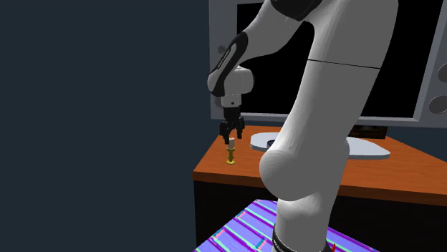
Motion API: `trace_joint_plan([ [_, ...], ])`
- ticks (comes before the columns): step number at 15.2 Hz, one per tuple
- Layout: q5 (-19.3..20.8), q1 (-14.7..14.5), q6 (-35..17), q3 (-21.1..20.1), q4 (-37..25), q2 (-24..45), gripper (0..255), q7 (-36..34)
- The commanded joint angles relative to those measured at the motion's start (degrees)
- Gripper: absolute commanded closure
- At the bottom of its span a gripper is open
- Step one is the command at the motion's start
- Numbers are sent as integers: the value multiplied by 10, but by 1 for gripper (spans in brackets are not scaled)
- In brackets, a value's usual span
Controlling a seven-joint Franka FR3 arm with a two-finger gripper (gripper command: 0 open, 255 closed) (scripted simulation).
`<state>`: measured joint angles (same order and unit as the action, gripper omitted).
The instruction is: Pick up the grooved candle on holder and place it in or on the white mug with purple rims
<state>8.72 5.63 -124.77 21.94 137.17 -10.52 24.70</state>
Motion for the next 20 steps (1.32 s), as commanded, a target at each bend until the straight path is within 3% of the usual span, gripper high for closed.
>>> trace_joint_plan([
  [1, -2, 0, -16, 2, 7, 9, 0, 3],
  [5, -5, 1, -47, 6, 21, 26, 0, 6],
  [12, -5, 1, -47, 6, 21, 26, 0, 6],
  [13, -5, 1, -47, 6, 21, 26, 255, 6],
  [20, -6, 0, -47, 6, 21, 26, 255, 6],
])
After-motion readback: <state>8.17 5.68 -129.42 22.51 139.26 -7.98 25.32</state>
